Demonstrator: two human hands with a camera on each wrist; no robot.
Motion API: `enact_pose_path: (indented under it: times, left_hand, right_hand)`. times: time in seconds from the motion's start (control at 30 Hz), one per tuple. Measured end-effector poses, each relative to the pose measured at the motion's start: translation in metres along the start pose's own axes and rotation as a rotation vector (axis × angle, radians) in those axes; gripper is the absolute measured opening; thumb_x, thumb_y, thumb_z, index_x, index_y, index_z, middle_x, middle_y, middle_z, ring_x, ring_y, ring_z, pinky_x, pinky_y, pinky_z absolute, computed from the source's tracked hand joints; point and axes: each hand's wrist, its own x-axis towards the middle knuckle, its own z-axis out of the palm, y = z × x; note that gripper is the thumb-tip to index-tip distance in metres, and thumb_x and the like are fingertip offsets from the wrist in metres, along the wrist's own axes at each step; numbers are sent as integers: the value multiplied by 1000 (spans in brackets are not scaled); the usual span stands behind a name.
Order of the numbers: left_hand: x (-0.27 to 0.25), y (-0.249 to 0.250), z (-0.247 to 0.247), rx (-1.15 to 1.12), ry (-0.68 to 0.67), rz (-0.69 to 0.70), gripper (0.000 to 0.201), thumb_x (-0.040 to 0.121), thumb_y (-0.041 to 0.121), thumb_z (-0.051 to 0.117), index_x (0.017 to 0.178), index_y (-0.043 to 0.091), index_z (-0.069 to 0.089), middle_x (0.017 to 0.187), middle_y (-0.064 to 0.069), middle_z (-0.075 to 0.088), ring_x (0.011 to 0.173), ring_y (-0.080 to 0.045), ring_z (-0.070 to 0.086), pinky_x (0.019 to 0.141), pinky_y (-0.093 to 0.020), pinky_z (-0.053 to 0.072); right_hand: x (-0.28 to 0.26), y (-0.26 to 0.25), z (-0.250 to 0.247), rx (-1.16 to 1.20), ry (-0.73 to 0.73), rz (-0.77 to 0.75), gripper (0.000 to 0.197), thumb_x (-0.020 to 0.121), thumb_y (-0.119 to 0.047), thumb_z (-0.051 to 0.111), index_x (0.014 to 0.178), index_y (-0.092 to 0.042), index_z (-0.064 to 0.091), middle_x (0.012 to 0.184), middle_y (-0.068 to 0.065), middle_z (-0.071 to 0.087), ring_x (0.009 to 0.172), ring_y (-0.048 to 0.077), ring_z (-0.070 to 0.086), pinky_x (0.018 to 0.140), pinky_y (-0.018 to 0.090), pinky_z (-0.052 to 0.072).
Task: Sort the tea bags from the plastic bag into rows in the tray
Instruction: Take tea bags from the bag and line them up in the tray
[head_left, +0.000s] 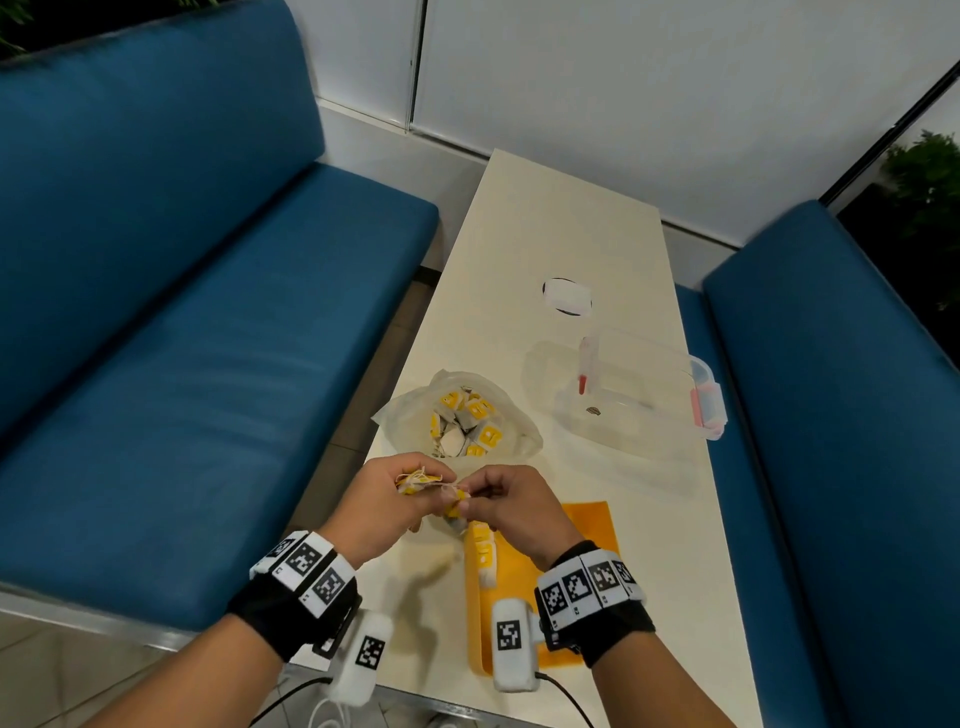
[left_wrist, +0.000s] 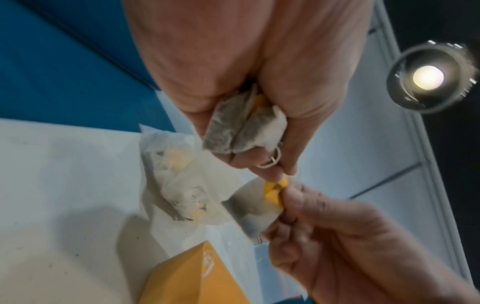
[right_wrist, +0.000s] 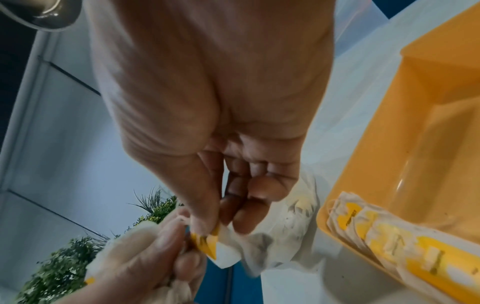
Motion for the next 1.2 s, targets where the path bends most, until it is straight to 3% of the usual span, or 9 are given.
enact_pose_path:
  times: [0.1, 0.2, 0.3, 0.4, 0.53, 0.7, 0.87, 1.07, 1.2]
  left_hand:
    - [-1, 4, -7, -104, 41, -43, 13, 86, 4, 77, 94, 14, 79, 72, -10, 71, 62, -17, 61, 52, -28, 46]
    - [0, 5, -15, -150, 91, -95, 13, 89, 1, 74, 96, 11, 77, 69, -6, 69, 52, -10, 58, 47, -22, 42]
    - [2, -2, -15, -106, 95, -139, 14, 89, 2, 74, 98, 11, 77, 73, -5, 71, 58, -12, 61, 51, -29, 43]
    - [2, -9, -5, -33, 23, -141, 22, 87, 1, 76, 102, 18, 78, 85, -7, 73, 64, -14, 64, 53, -31, 45]
    - [-1, -10, 18, 61, -145, -102, 38, 81, 4, 83, 112, 25, 76, 100, -7, 74, 65, -14, 65, 49, -26, 45]
    - [2, -10, 35, 132, -111, -77, 13, 83, 9, 82, 94, 9, 75, 77, -10, 76, 60, -9, 61, 49, -23, 44]
    - [1, -13, 41, 71, -65, -104, 13, 82, 10, 82, 92, 5, 75, 70, -4, 72, 57, -8, 61, 47, -22, 43]
    - [-1, -18, 44, 87, -63, -101, 12, 82, 12, 83, 91, 8, 77, 75, -15, 72, 59, -10, 61, 48, -23, 43]
    - [-2, -20, 47, 90, -74, -86, 10, 84, 13, 82, 93, 14, 78, 72, -6, 72, 59, -10, 62, 49, -24, 44]
  right_hand:
    - [3, 4, -7, -40, 55, 15, 8, 83, 1, 74, 90, -3, 72, 76, 4, 68, 64, 7, 59, 59, 17, 47]
    - [2, 13, -18, -134, 74, 3, 6, 84, -6, 74, 83, -12, 71, 74, -1, 67, 63, 7, 59, 61, 24, 48]
    - [-3, 20, -29, -151, 61, 27, 8, 84, -12, 76, 80, -12, 69, 76, 3, 69, 65, 15, 60, 59, 28, 50]
    - [-8, 22, -33, -100, 42, 60, 11, 82, -3, 75, 80, -12, 70, 76, 3, 71, 68, 13, 63, 56, 23, 47]
    - [-14, 17, -31, -23, 9, 31, 9, 82, 6, 72, 84, -3, 69, 71, 5, 67, 56, 4, 59, 52, 14, 42]
    - [-18, 16, -28, 51, 42, 30, 7, 82, -2, 75, 82, -7, 70, 67, 7, 67, 60, 16, 59, 50, 23, 40]
    - [-20, 21, -24, 74, 97, 68, 8, 82, -2, 76, 87, -1, 69, 69, 13, 69, 61, 19, 64, 50, 28, 41]
    - [-24, 23, -23, 112, 97, 89, 12, 84, -2, 74, 91, 5, 67, 74, 25, 71, 61, 22, 66, 49, 25, 43]
    - [-24, 27, -25, 104, 106, 106, 7, 85, 2, 71, 90, 4, 66, 73, 27, 69, 61, 23, 67, 47, 24, 44]
